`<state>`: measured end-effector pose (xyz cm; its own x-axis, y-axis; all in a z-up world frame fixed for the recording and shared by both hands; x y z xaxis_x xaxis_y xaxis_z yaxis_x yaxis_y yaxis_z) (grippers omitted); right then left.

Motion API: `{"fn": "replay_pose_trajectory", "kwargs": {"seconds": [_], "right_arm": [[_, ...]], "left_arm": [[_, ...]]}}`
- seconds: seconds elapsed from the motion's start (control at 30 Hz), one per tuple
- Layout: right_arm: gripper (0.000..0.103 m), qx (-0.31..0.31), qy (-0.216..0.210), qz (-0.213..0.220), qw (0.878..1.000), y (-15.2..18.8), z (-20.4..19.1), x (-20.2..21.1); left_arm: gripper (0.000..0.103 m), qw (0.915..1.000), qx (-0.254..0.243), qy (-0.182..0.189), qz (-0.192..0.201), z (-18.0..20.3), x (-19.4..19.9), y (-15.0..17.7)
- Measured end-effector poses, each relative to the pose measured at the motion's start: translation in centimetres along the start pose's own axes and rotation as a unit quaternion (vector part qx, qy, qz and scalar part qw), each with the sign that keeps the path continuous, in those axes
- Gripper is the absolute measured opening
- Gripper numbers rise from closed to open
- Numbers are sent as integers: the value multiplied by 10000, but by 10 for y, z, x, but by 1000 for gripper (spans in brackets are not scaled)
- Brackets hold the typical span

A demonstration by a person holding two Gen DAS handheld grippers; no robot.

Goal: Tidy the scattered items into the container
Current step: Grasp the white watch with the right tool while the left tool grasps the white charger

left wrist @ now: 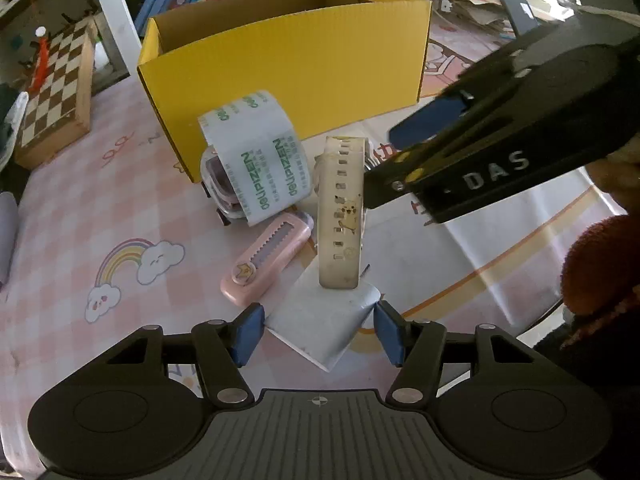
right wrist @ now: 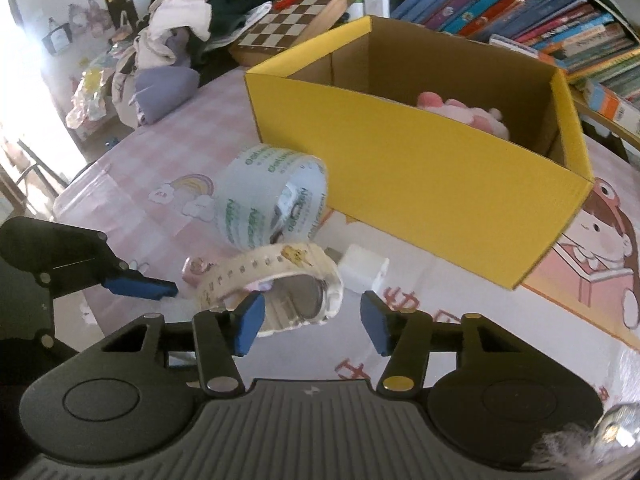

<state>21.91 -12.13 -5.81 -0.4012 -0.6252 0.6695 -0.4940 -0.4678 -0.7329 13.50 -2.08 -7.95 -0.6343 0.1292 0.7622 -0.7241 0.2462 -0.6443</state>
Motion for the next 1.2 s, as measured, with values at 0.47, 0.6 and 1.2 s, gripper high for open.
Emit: {"fn": "replay_pose_trajectory", "kwargs": {"seconds": [0.47,0.6,1.2], "right_arm": [[41,-187,-201,-378,9989,1,6,-32],[28,-334,-123,-425,9985,6,11,-36],[15,-928,198,445,9945,4,24,22]], "left_arm": [[55,9998,42,33,-194,-2,-7,2],[51,9998,-7,34,-194,-1,-7,2],[47,9997,-97,154,160,3,12,6]]}}
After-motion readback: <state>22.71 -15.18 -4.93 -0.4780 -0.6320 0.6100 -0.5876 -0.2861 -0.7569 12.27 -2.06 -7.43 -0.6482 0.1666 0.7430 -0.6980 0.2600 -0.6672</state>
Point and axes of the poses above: each gripper's, at about its wrist camera, not at the fingertips, and x roughly against the way its jaws point, z to its right, y to its underside, the point moved 3 cm from there along -x, roughly the way its jaws point, and after that the axes turned 10 degrees about z, right-handed, at the moved point
